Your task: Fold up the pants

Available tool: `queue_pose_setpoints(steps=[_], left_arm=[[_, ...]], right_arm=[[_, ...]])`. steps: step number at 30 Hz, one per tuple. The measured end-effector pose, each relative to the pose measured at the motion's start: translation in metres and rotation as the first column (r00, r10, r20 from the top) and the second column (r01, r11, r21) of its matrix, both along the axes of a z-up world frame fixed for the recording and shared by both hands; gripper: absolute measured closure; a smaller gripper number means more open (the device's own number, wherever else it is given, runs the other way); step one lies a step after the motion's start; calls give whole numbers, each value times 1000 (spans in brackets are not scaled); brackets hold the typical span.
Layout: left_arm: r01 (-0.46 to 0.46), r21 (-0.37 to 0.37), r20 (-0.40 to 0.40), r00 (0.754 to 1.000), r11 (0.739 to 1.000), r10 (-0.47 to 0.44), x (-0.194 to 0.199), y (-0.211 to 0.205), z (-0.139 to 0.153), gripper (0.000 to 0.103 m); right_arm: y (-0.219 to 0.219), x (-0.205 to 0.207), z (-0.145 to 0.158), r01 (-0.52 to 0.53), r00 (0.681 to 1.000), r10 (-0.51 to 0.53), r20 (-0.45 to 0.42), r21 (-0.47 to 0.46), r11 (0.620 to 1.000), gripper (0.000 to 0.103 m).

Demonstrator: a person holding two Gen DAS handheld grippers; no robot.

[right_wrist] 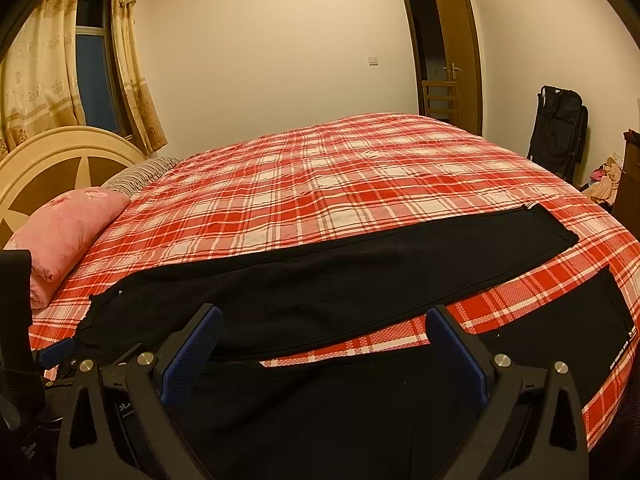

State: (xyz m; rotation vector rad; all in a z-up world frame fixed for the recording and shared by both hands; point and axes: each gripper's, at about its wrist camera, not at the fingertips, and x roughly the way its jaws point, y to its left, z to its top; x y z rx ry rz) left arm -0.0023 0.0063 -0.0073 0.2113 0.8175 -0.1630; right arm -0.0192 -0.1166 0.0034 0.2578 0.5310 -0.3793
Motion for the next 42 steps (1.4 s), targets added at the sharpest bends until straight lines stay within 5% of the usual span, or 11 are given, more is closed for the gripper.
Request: queue_pose_setpoints(steps=[42], left_arm=[[-5,-4,-9,1000,1000,5,0,3,0,1]], right_arm=[[2,4,0,-7,1000,7,-17,5,1000,1]])
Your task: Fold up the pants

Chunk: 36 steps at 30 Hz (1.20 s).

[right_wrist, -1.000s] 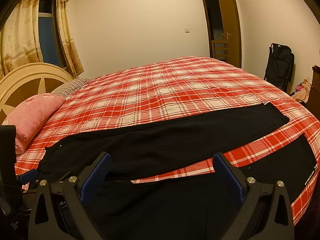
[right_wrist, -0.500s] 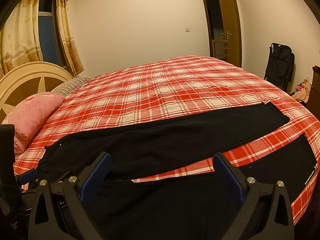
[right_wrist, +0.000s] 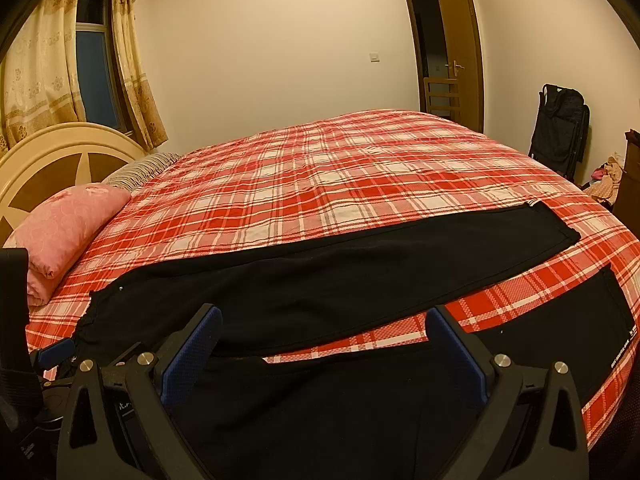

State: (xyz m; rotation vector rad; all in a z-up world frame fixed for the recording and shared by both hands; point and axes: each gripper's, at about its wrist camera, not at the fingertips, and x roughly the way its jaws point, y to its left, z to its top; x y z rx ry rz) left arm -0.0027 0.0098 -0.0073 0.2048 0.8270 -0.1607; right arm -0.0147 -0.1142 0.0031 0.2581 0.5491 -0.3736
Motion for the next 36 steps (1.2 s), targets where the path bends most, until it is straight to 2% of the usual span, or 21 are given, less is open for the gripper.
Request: queue_pose_setpoints(steps=[15,21,25,28,30,36], left_arm=[[2,11,-23,1000,1000,-1,3,-6,-8,1],[24,9,-84,996,1000,-23,10,0,-24,1],[-17,-26,-129,992,1000,13,30,26,-28,1],[-83,-70,-131,989,994,73,54,51,-21,0],[-114,-87,-124,987,990,102,72,64,-18,0],[-166,-43,-76,984,985,162,115,75,-28,0]], right_arm=[[1,10,-12,-8,999,8,-39,14,1000,1],[-6,25,-26,-32,993,34,-112,21,999,1],[-22,53,-28,-116,981,119,-152,28,993,1],[-32,95,-27,-224,957,226,-182,29,974,1],[-34,130,-30,-310,925,309,-222,32,950,1],[-16,225,-58,-478,830,454,-324,7,878,1]])
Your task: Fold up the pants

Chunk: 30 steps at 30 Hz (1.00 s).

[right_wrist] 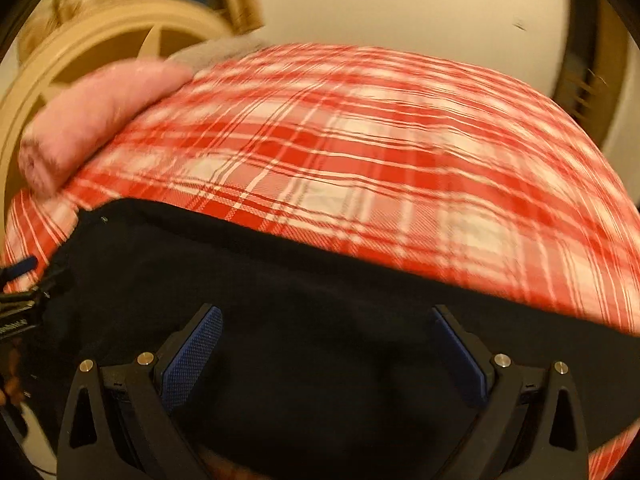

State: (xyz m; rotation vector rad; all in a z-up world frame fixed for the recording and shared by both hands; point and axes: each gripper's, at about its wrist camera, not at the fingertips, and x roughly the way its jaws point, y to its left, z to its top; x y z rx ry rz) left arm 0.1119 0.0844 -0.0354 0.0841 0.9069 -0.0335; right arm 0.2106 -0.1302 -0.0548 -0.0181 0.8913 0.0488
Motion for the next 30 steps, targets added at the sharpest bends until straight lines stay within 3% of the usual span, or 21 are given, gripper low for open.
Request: queue_pose_setpoints(steps=[4,9,12,14,15,16,17,19,23,27,30], left_arm=[[-20,3,-43,999,1000,20,19,4,-19,0],[-34,-7,-85,996,999,33,33,4,-37,0],[-21,34,-68,997,999,24,35,-3,-42,0],[-18,47,-59,998,999,21,35,-5,-44,0],[-19,44,-53,998,999,22,35,-4,-44,0],[-19,40,-46,999,999,21,34,-4,-44,0],[-17,37,-42,999,999,18,35,-3,-44,0],[-9,25,-45,999,1000,10,33,0,-41,0],[-26,-58,-17,1000,998,25,24,22,-21,0],[-59,-147,23,998,987,63,7,58,4,0],[-61,-209,30,997,976,69,-4,76,19,0]], right_arm=[[14,39,-20,-90,995,89,-54,-4,996,4],[28,74,-45,-192,974,183,-131,-59,980,16],[24,78,-46,-210,972,208,-111,-3,978,26],[28,73,-44,-242,965,241,-107,9,970,50],[30,71,-43,-253,962,253,-107,6,967,57],[32,69,-42,-264,959,262,-108,1,965,77],[35,66,-39,-274,956,272,-113,-2,962,88],[44,56,-33,-281,956,273,-111,-66,958,95],[62,13,-6,-309,951,309,-25,-167,936,99],[77,-45,29,-312,938,333,92,-188,931,100],[92,-91,36,-326,926,352,136,-183,928,100]])
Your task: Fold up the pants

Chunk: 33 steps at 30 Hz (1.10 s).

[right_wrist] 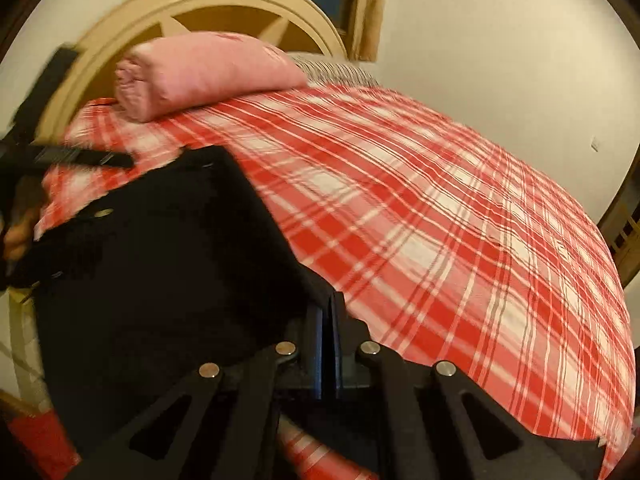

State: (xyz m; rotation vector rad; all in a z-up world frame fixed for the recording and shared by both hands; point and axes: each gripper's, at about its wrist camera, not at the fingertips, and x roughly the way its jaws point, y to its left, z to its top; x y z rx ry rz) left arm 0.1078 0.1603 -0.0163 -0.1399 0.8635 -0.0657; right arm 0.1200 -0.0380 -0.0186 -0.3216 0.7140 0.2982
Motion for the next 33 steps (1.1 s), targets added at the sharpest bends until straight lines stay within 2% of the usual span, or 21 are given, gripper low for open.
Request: queue_pose_setpoints(steps=[3,5,10,14,17,20,22,27,31,33], left_arm=[[6,-61,15,1000,998,-6,-6,6,12,0],[14,-78,16,1000,997,-13,-7,4,16,0],[55,-118,-10,998,991,-57,-7,-11,21,0],[76,-145,7,997,987,-76,-16,-19,29,0],[86,-138,15,996,987,-85,-19,-26,28,0],[65,-72,-40,997,995,-68,-14,-33,12,0],[35,-63,-59,998,997,-39,-18,-28,2,0],[-24,-139,-32,999,990,20,-49,0,-4,0],[-52,-142,-22,999,988,49,-76,21,-11,0],[-36,-166,-30,999,985,32,-78,26,-20,0]], right_arm=[[19,-45,-12,-19,1000,19,23,0,1000,100],[37,-77,-27,-38,997,42,66,-62,997,100],[59,-114,-69,-33,996,44,74,-136,990,100],[58,-120,-82,-23,995,39,92,-168,986,100],[59,-125,-83,-21,993,42,113,-180,984,100],[52,-120,-79,0,995,11,102,-112,994,100],[46,-117,-76,16,997,-10,83,-67,998,100],[55,-118,-79,11,995,0,97,-109,994,100],[51,-120,-78,21,996,-14,90,-78,997,100],[51,-120,-77,24,996,-17,91,-70,997,100]])
